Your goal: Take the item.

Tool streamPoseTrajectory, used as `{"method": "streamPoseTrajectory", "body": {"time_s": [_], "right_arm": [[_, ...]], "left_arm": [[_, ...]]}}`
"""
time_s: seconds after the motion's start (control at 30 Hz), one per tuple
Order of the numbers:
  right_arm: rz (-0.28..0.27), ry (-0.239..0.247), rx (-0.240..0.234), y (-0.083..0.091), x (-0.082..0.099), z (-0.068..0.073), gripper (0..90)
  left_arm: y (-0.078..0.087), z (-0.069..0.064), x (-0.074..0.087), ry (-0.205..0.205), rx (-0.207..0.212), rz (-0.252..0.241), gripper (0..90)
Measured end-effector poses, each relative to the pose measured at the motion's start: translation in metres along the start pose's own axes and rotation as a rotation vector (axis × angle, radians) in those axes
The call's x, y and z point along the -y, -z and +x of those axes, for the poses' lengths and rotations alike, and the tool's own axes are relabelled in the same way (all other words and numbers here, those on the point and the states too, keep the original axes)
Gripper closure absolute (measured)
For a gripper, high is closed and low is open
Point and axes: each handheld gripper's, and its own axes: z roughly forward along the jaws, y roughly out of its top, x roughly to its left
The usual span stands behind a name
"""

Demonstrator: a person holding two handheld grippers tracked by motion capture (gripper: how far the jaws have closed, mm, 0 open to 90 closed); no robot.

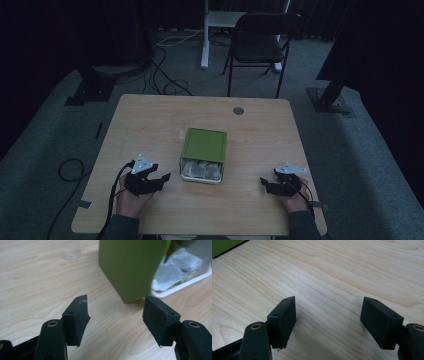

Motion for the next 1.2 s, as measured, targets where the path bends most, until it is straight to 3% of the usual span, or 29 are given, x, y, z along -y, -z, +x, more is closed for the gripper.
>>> {"method": "streamPoseTrajectory", "body": {"time_s": [0.23,0.33,0.73,1.2], "right_arm": [[0.0,0.0,0.0,0.0,0.0,0.0,28.2],[0.0,-0.001,0.0,0.0,0.0,0.0,28.2],[0.0,0.0,0.0,0.0,0.0,0.0,28.2],[0.0,0.0,0.0,0.0,0.0,0.0,28.2]], "left_arm": [[0.007,-0.013,-0.01,-0.024,0.064,-0.048,38.5],[0.008,-0.019,-0.013,-0.051,0.073,-0.06,38.5],[-0.002,-0.034,-0.014,-0.14,0.134,-0.033,42.4],[-0.014,-0.047,-0.018,-0.177,0.176,-0.014,46.4]]}}
